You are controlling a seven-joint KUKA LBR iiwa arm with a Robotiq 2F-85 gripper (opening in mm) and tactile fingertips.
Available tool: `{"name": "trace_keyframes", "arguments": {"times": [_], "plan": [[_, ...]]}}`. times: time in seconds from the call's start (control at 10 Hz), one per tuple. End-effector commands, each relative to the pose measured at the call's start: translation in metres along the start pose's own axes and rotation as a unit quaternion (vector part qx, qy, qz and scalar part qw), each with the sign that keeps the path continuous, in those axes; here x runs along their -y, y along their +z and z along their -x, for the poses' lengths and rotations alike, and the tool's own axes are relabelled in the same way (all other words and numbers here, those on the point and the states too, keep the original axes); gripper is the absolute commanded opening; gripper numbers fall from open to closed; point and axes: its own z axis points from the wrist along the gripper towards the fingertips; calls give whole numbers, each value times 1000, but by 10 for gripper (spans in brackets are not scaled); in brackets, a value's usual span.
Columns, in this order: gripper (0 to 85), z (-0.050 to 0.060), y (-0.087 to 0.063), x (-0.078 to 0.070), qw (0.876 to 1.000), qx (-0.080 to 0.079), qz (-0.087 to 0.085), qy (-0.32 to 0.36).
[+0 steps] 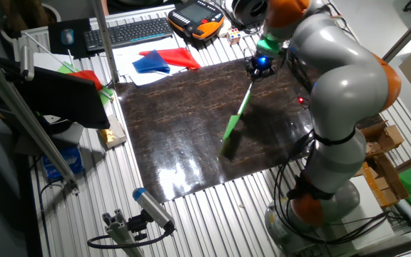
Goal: Wave the flag
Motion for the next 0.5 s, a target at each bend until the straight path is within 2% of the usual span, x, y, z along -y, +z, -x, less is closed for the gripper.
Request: {"name": "trace_keyframes", "arguments": {"times": [0.0,0.1,0.2,0.3,0.4], "plan": [[80,1,-1,1,982,85,-81,-145],[63,3,-2,3,976,56,-93,-187],[37,3,-4,4,961,55,-137,-233],[20,1,-5,5,950,60,-167,-257],[13,1,-6,6,955,56,-153,-249]]}}
